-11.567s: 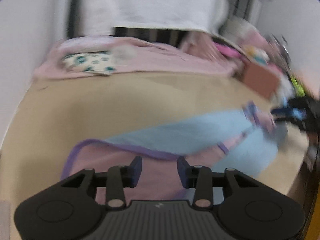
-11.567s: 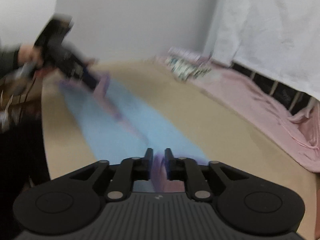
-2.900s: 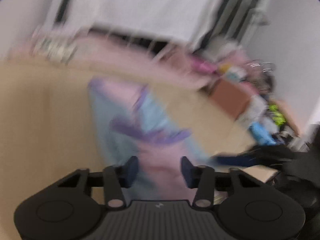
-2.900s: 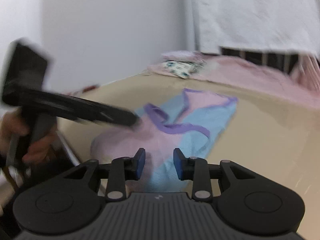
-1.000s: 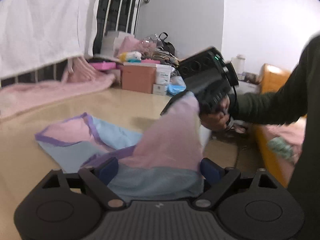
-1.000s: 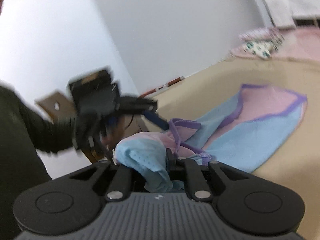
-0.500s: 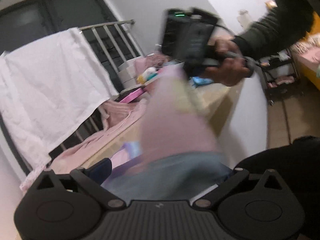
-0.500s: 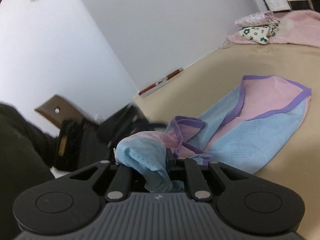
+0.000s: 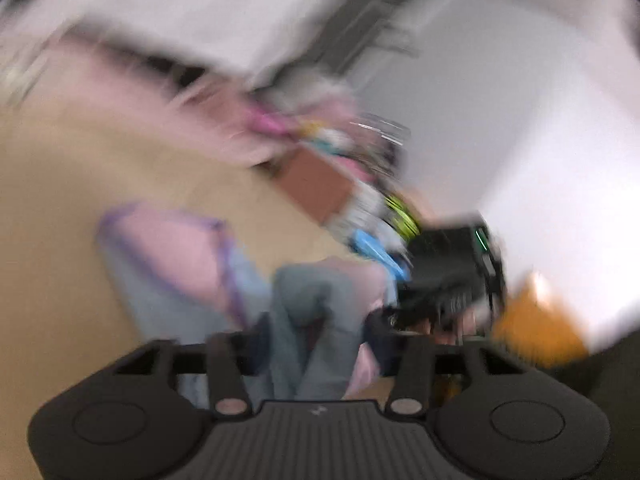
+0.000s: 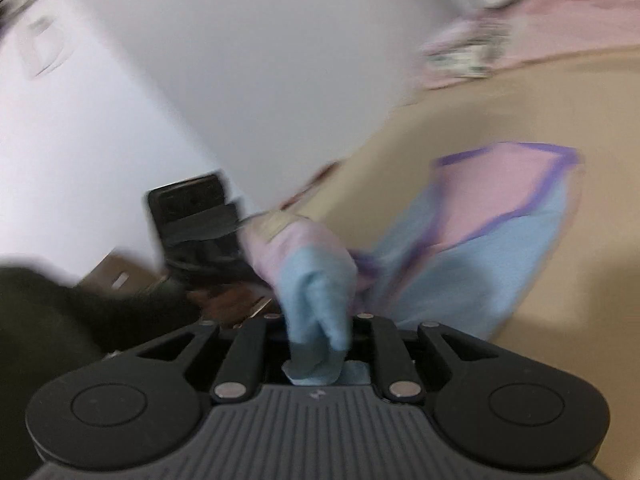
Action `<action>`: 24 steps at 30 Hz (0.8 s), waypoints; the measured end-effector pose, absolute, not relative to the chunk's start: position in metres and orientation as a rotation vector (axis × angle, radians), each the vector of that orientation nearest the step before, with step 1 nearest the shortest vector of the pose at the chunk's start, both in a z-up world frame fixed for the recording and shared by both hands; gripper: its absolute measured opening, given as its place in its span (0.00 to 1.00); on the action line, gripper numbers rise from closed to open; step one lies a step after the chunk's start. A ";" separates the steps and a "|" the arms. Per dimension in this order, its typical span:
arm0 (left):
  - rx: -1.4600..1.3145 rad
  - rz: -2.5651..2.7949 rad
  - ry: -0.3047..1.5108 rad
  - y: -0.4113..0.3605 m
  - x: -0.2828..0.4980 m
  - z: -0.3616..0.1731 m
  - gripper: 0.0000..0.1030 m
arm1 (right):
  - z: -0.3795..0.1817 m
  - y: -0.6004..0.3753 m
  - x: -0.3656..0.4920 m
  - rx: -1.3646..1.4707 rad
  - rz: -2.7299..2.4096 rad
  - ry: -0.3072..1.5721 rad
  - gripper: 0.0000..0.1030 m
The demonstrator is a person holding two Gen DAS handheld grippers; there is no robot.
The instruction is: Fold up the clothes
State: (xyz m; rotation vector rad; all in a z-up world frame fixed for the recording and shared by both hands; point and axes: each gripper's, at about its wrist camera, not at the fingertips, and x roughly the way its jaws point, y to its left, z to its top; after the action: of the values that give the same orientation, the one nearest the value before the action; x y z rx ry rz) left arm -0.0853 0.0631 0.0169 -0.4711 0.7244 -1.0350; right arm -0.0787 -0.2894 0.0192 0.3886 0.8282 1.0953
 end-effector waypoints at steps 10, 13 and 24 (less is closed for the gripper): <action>-0.599 -0.757 0.674 0.075 -0.118 0.013 0.87 | 0.012 -0.291 -0.085 0.374 0.772 0.748 0.51; -0.588 -0.767 0.605 0.060 -0.133 0.013 0.51 | 0.008 -0.280 -0.094 0.404 0.804 0.759 0.08; -0.422 -0.563 0.513 0.045 -0.154 0.020 0.79 | 0.038 -0.292 -0.134 0.271 0.614 0.641 0.58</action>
State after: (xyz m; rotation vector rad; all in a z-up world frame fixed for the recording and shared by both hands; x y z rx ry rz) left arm -0.1540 0.0446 0.0200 -0.4224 0.5132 -0.5628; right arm -0.1342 -0.2918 0.0378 0.2706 0.6410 0.6137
